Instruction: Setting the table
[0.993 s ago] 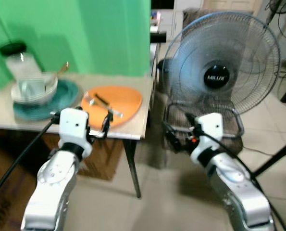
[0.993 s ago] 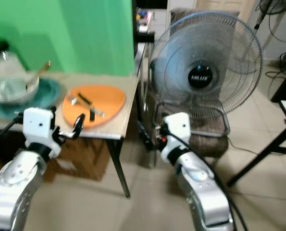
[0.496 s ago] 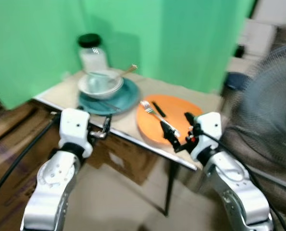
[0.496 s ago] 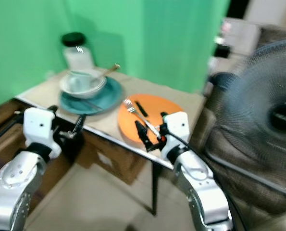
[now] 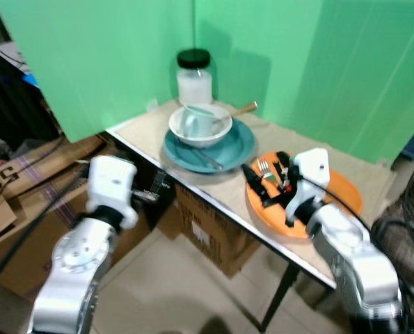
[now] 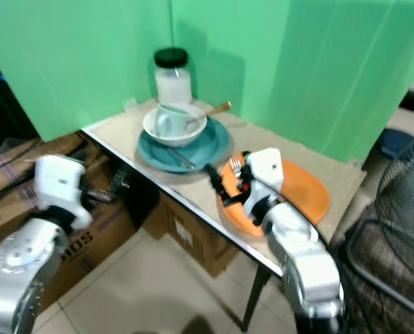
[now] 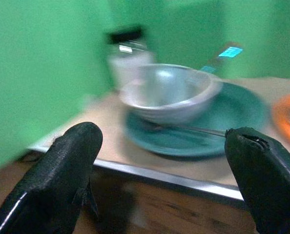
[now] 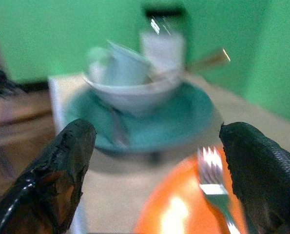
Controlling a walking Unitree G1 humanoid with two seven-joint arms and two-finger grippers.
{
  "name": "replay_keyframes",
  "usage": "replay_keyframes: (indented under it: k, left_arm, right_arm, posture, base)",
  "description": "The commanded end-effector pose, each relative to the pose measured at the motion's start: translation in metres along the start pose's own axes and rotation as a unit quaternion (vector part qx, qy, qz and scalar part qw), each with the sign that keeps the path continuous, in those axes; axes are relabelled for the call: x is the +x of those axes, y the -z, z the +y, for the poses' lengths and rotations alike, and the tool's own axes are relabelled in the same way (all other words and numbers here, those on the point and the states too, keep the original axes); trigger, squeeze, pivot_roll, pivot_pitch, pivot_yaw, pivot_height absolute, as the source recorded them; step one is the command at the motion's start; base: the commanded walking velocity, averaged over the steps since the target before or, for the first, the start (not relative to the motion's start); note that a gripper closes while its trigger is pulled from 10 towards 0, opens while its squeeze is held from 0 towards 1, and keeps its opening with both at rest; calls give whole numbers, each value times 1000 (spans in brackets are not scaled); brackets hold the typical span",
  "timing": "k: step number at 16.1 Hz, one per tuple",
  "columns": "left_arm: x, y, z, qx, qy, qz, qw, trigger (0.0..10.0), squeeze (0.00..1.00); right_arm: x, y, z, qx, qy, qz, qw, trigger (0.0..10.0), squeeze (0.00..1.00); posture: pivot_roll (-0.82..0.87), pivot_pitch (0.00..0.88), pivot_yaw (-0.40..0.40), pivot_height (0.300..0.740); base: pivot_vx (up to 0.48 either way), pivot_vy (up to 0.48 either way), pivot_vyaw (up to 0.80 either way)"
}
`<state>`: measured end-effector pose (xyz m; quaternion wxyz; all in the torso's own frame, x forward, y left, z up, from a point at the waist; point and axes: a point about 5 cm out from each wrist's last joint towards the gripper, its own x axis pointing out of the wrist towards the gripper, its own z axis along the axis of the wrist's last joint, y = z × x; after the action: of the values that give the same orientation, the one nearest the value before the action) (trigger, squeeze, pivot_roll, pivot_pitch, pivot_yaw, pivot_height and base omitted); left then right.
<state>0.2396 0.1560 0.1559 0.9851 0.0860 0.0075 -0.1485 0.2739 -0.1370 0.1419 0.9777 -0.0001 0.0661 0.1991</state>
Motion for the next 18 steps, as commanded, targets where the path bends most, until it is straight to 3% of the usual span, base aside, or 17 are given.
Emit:
replay_keyframes:
  k: [1, 2, 4, 6, 8, 10, 11, 13, 14, 17, 18]
  left_arm:
    - [-3, 1, 1, 6, 18, 5, 1000, 10000, 0]
    - [-7, 6, -3, 6, 80, 24, 996, 10000, 0]
    - [-12, 8, -10, -8, 175, 41, 984, 10000, 0]
    - [-13, 8, -15, -24, 219, 48, 974, 10000, 0]
    - [-15, 10, -25, -29, 293, 69, 953, 10000, 0]
    - [-17, 8, -29, -34, 314, 70, 946, 10000, 0]
    - [-18, 8, -31, -35, 315, 71, 946, 10000, 0]
    - [-18, 9, -31, -36, 319, 75, 944, 10000, 0]
    - [-19, 11, -31, -36, 321, 77, 943, 10000, 0]
    - [-20, 12, -31, -34, 321, 80, 943, 10000, 0]
    - [-20, 12, -31, -33, 322, 81, 943, 10000, 0]
  right_arm:
    - [5, 4, -1, 3, 5, 25, 1000, 10000, 1000]
    - [20, 13, -6, -25, 12, 80, 996, 10000, 1000]
    - [37, 15, -17, -38, 25, 102, 994, 10000, 1000]
    - [45, 17, -25, -36, 33, 116, 992, 10000, 1000]
    - [60, 25, -40, -22, 59, 149, 987, 10000, 1000]
    - [64, 33, -50, -23, 77, 175, 981, 10000, 1000]
    - [64, 38, -54, -7, 81, 186, 979, 10000, 0]
    - [63, 47, -58, 73, 81, 197, 974, 10000, 0]
    - [64, 51, -60, 71, 76, 209, 972, 4824, 0]
    - [63, 55, -63, 72, 65, 220, 971, 0, 0]
    - [63, 57, -64, 78, 55, 226, 970, 0, 0]
  posture:
    - [132, 0, 54, 740]
    - [134, 0, 52, 740]
    - [140, 0, 43, 740]
    - [136, 0, 40, 740]
    - [136, 0, 42, 740]
    - [136, 0, 41, 740]
    - [134, 0, 40, 740]
    - [134, 0, 40, 740]
    - [137, 0, 40, 740]
    - [136, 0, 42, 740]
    - [134, 0, 43, 740]
  base:
    - [0, 0, 0]
    - [0, 0, 0]
    - [0, 0, 0]
    - [0, 0, 0]
    - [0, 0, 0]
    - [0, 0, 0]
    - [0, 0, 0]
    - [0, 0, 0]
    - [0, 0, 0]
    - [0, 0, 0]
    - [0, 0, 0]
